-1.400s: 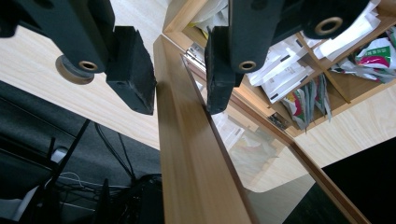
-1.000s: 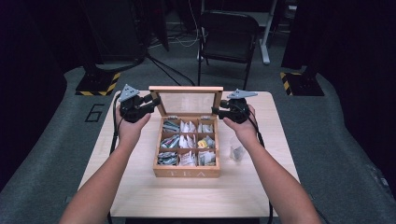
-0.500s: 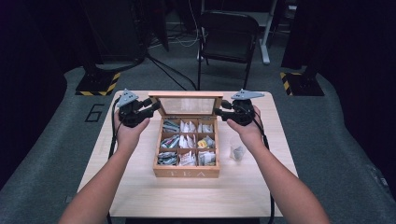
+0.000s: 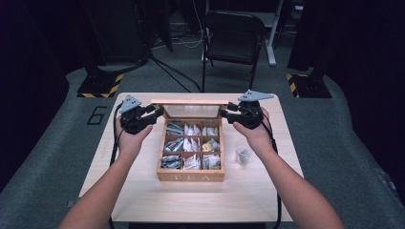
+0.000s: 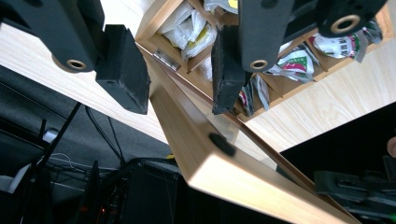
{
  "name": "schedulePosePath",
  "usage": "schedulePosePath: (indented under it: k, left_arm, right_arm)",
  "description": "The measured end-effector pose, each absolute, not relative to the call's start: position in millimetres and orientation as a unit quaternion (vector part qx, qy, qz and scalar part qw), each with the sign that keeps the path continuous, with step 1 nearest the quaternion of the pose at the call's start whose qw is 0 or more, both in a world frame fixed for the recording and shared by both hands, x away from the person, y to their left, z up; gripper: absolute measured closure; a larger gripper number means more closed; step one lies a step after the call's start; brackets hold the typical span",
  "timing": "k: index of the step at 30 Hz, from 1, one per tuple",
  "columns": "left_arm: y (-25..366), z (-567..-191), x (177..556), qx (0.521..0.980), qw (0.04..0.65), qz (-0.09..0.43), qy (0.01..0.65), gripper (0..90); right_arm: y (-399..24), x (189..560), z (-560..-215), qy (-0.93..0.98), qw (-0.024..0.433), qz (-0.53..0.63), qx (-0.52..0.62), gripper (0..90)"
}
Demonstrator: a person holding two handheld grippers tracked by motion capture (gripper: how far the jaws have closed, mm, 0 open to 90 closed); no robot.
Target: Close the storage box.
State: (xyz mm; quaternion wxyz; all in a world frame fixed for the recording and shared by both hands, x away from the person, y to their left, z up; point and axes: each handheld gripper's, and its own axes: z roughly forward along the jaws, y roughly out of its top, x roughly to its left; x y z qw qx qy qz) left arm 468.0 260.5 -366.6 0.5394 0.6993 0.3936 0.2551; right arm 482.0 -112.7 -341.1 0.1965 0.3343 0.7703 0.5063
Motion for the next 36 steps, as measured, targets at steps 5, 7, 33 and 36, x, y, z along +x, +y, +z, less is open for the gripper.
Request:
schedulePosePath:
  k: [5,7,33,36]
  left_arm:
    - [261,-370,465,0.696,0.544,0.255,0.392,59.8]
    - [262,-370,464,0.699,0.543,0.254,0.389,59.7]
    - [267,-376,430,0.695,0.565,0.245,0.373,57.0]
    - [268,-377,425,0.696,0.566,0.246,0.368,57.0]
  right_arm:
    - [-114,475,-335,0.769,0.198,0.512,0.328,57.2]
    - [-114,473,-333,0.768,0.198,0.515,0.326,57.8]
    - [-117,445,-347,0.769,0.197,0.519,0.316,57.4]
    - [-117,442,-350,0.769,0.197,0.52,0.317,57.2]
